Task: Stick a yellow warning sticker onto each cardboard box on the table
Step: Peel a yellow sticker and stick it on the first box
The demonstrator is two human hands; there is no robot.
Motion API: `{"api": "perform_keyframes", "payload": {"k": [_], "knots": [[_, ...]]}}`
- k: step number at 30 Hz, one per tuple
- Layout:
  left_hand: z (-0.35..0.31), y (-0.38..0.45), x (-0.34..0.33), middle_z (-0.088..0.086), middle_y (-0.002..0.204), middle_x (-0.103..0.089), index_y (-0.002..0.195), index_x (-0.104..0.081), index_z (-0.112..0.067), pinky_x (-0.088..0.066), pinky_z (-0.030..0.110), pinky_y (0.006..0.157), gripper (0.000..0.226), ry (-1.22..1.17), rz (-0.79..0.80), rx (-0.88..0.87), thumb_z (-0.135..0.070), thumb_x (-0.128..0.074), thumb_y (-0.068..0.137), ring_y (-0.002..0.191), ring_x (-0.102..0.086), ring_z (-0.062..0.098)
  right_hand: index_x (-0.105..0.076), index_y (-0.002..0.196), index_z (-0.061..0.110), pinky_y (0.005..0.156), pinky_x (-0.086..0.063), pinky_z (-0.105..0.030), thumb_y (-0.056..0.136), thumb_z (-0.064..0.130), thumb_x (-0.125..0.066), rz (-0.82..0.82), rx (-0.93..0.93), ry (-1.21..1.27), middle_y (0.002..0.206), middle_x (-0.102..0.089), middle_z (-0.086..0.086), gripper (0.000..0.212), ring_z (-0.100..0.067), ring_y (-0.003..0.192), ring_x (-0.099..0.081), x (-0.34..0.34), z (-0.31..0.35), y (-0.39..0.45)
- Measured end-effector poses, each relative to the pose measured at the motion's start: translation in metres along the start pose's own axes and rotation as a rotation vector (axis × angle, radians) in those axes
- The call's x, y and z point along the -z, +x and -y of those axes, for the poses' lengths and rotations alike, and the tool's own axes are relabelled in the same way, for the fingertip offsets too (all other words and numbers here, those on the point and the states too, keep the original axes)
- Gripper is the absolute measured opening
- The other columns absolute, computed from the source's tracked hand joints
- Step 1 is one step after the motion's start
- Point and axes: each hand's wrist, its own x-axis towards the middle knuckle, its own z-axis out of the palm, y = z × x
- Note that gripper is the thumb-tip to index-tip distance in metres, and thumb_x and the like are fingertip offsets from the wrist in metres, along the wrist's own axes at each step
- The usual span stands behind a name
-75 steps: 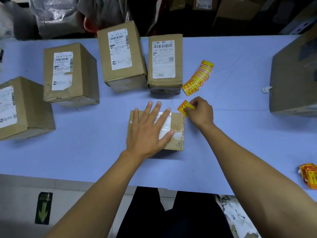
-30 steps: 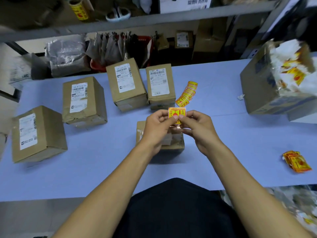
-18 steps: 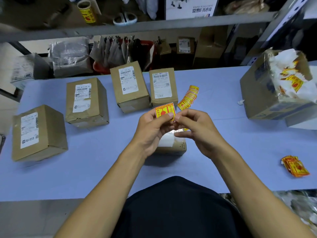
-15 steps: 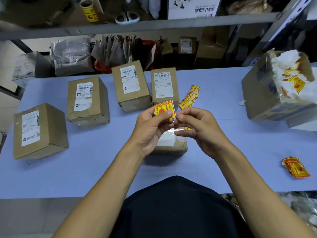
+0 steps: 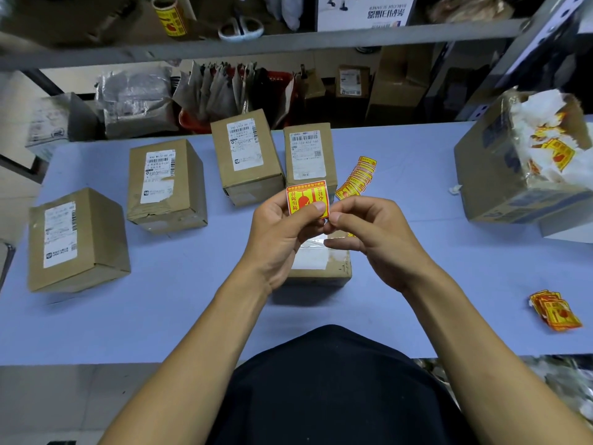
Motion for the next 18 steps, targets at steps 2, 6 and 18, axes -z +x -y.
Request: {"api": "perform_keyframes", "payload": {"k": [2,6,18], "knots": [[0.000,-0.001,-0.001,0.003,0.071,-0.069,0.096,-0.067,-0.006,-0.057,0.024,0.064,0.012,0.007,0.001,-0.004,0.003,-0.064,0.089,0.060,-0.063,0.015,-0.070,0.088,0.004,0.079,-0.062,-0.040,0.095,0.001,-0.060,-0.005,0.000,-0.009,0.077,-0.069,-0.009,0.013,-0.018,0.081,-0.067,0.000,-0.001,-0.001],[0.001,-0.003,-0.002,0.003,0.072,-0.068,0.098,-0.066,-0.005,-0.057,0.024,0.065,0.012,0.017,0.000,-0.003,0.003,-0.064,0.090,0.060,-0.063,0.015,-0.070,0.089,0.004,0.079,-0.063,-0.042,0.096,0.003,-0.059,-0.008,0.006,-0.029,0.078,-0.069,-0.008,0.013,-0.017,0.082,-0.067,0.000,-0.002,-0.003],[0.014,-0.002,-0.004,-0.002,0.118,-0.063,0.115,-0.059,-0.028,-0.049,0.025,0.092,0.044,0.321,-0.253,-0.124,-0.026,-0.083,0.077,0.110,-0.060,0.010,-0.066,0.081,0.013,0.074,-0.058,-0.028,0.097,0.004,-0.058,-0.087,0.062,-0.043,0.074,-0.064,0.001,0.020,-0.010,0.077,-0.063,-0.004,-0.008,0.001]]}}
